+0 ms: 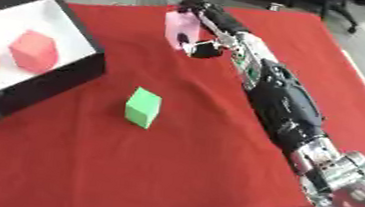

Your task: Pick up objects on the table and place them in the box.

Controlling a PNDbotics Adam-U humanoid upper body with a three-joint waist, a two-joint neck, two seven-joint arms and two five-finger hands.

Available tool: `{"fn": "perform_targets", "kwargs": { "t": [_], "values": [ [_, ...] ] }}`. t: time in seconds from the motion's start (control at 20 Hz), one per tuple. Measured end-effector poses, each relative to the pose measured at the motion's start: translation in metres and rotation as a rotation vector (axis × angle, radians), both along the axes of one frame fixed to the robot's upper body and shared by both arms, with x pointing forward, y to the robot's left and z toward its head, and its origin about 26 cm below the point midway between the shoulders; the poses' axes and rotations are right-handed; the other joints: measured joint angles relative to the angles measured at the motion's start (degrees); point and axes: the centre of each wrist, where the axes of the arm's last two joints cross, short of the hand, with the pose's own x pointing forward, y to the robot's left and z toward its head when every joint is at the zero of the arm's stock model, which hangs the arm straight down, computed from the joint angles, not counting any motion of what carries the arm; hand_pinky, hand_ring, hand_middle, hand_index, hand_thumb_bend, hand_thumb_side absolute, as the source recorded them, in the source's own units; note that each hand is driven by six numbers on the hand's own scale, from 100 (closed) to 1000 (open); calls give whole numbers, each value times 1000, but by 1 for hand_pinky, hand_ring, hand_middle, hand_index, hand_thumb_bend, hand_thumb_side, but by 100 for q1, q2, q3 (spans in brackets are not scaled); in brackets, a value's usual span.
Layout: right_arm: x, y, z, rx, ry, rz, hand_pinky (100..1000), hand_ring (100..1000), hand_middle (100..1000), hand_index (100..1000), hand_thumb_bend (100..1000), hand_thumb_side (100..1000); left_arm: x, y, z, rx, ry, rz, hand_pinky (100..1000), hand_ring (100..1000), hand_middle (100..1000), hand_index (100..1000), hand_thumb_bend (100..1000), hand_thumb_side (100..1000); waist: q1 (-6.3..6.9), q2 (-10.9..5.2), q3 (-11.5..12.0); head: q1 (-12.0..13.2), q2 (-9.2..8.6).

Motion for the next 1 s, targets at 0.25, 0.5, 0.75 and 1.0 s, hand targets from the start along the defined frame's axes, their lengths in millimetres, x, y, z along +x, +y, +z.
{"fn": "perform_targets", "kwargs": {
  "t": [0.25,0.5,0.75,1.0],
  "values": [
    [13,42,33,75,-20,186,803,503,591,866,100,283,0,-1,0,4,1,-11,820,1000,771,685,100,898,0,0,138,-69,-4],
    [26,91,45,124,66,399,825,543,632,886,100,270,1,-12,6,8,-13,-58,820,1000,772,685,100,893,0,0,427,-234,-36],
    [34,126,38,92,138,551,1000,1000,995,1000,100,204,2,-24,14,6,-33,-120,820,1000,772,685,100,891,0,7,725,-451,-108],
    [35,138,34,-57,98,608,1000,1000,1000,1000,100,269,2,-29,17,5,-35,-154,820,1000,772,685,100,893,-3,8,769,-535,-110]
  ]
}}
